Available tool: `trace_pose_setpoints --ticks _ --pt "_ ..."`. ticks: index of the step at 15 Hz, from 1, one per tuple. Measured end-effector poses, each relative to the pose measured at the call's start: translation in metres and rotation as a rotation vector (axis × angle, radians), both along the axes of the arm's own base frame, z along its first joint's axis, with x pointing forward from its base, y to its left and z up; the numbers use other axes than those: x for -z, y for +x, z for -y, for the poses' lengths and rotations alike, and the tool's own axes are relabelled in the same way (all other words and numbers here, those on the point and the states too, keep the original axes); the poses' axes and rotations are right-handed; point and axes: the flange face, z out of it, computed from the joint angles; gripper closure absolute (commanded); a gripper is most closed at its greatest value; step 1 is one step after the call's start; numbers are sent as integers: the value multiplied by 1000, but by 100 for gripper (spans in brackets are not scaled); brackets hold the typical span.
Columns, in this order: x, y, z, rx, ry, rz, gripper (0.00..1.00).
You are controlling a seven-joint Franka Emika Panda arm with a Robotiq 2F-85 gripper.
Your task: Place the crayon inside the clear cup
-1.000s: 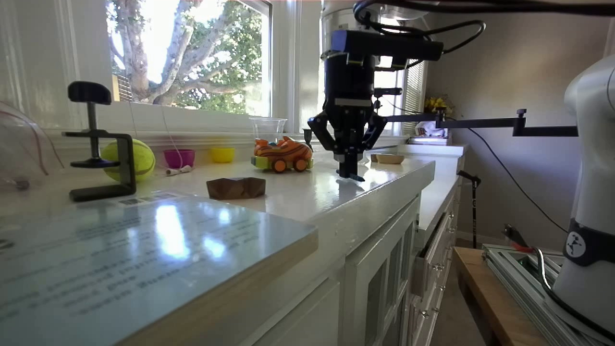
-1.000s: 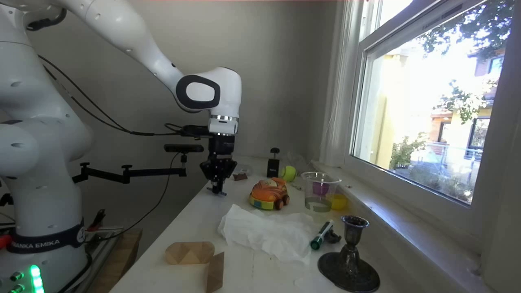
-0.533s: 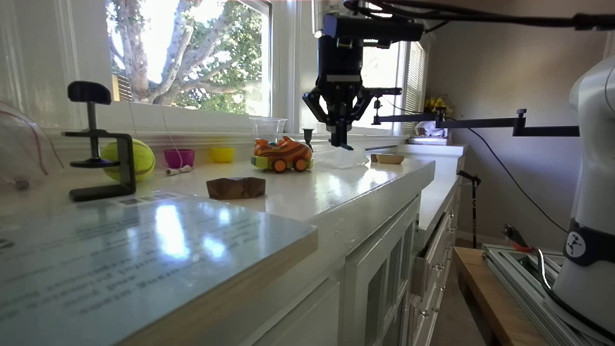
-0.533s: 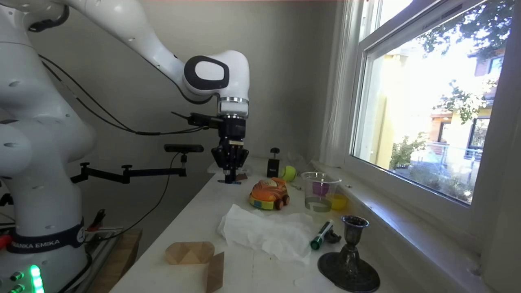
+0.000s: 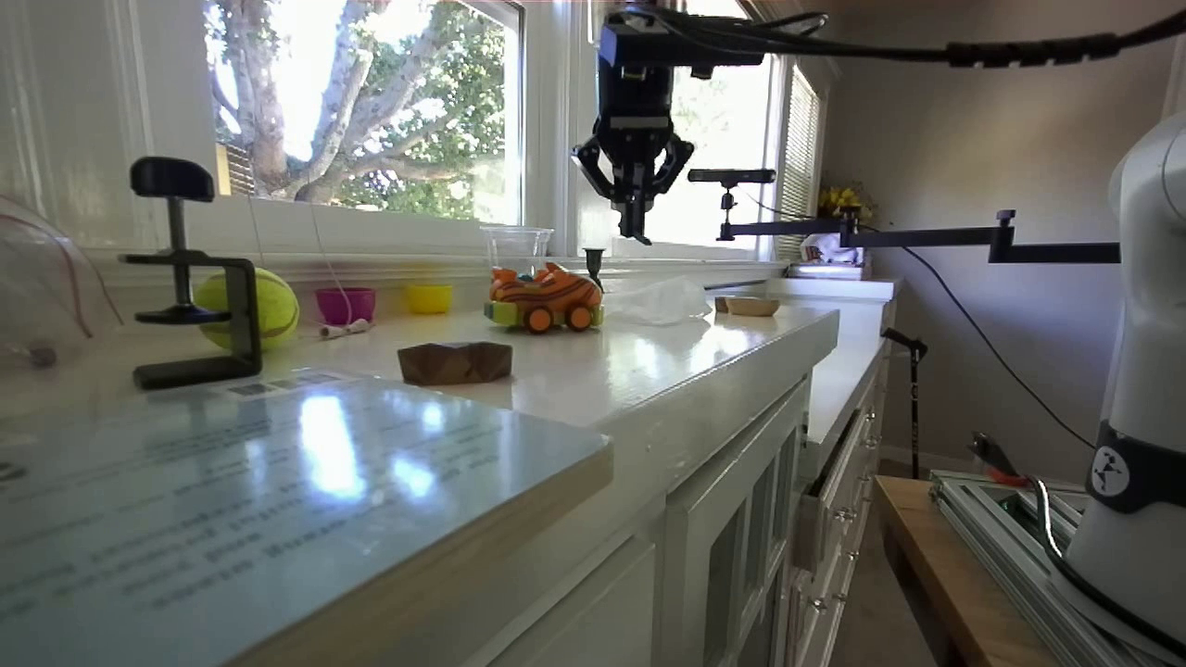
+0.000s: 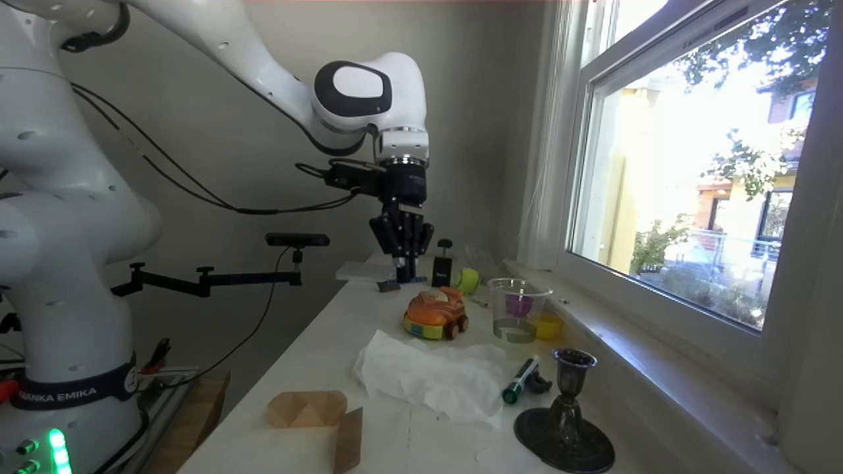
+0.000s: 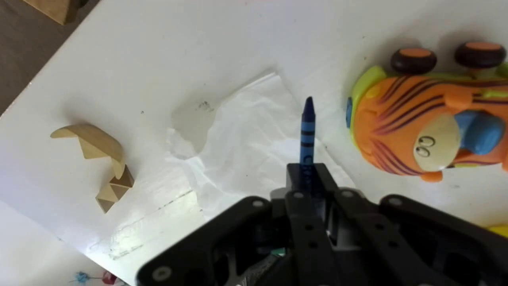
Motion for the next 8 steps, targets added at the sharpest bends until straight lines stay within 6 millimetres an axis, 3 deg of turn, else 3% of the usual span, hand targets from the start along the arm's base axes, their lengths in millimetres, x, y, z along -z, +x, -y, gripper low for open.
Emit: trace_pose_setpoints --ticks 2,3,7,8 --pt "-6 9 7 10 2 12 98" --pt "-9 14 9 13 4 18 91" --pt "-15 22 11 17 10 31 91" --pt "-15 23 11 17 10 30 98"
